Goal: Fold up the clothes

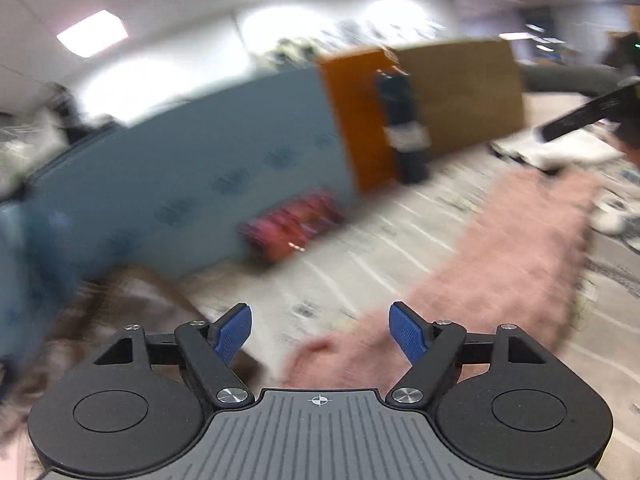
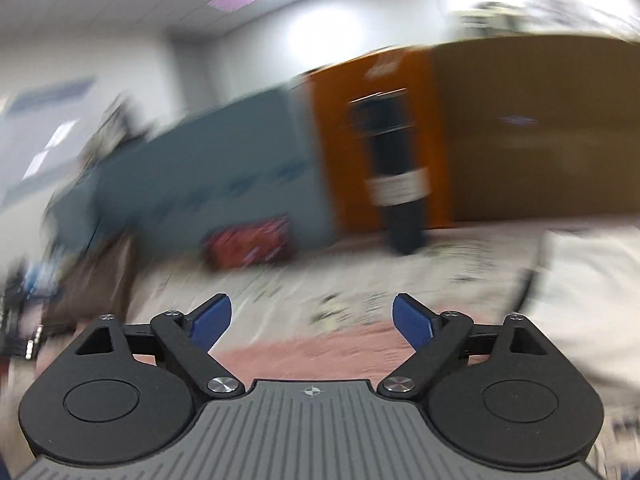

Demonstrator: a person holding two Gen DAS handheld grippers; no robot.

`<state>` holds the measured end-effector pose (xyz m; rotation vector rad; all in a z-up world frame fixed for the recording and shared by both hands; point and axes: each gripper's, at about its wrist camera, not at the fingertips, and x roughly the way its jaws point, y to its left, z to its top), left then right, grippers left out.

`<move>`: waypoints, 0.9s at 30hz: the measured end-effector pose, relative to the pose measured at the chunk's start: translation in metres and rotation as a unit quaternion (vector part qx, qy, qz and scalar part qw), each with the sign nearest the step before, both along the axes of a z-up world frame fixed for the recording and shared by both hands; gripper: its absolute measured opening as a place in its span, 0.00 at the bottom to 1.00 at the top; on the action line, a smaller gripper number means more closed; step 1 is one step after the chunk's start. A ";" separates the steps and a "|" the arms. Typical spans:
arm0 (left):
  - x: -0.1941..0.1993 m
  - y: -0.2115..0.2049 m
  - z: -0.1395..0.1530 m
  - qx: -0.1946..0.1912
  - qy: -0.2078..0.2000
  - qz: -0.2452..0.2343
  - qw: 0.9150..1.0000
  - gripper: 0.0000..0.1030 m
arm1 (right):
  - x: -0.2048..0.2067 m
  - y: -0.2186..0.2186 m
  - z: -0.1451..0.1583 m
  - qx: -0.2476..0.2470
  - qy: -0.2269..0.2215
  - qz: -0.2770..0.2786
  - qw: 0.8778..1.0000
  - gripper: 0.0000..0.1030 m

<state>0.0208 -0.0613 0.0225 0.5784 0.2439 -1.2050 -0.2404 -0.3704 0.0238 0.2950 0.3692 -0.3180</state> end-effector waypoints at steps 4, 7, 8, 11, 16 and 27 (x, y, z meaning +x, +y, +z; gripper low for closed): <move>0.005 -0.005 -0.015 0.017 0.040 -0.008 0.999 0.75 | 0.038 0.016 -0.018 -0.013 0.053 0.109 0.993 0.85; 0.009 -0.005 -0.021 0.017 0.069 -0.011 0.997 0.72 | 0.064 0.027 -0.031 -0.020 0.085 0.160 0.983 0.85; 0.010 -0.004 -0.023 0.016 0.079 -0.013 0.997 0.64 | 0.071 0.028 -0.035 -0.022 0.093 0.168 0.981 0.85; 0.007 0.001 -0.025 0.010 0.093 -0.026 0.995 0.35 | 0.085 0.026 -0.046 -0.004 0.115 0.182 0.977 0.84; -0.015 0.012 -0.031 -0.001 0.071 -0.014 0.997 0.13 | 0.086 0.023 -0.057 -0.003 0.127 0.185 0.974 0.48; -0.073 0.071 -0.007 -0.103 0.030 -0.029 0.994 0.11 | -0.013 0.063 -0.008 -0.072 0.018 0.204 0.976 0.10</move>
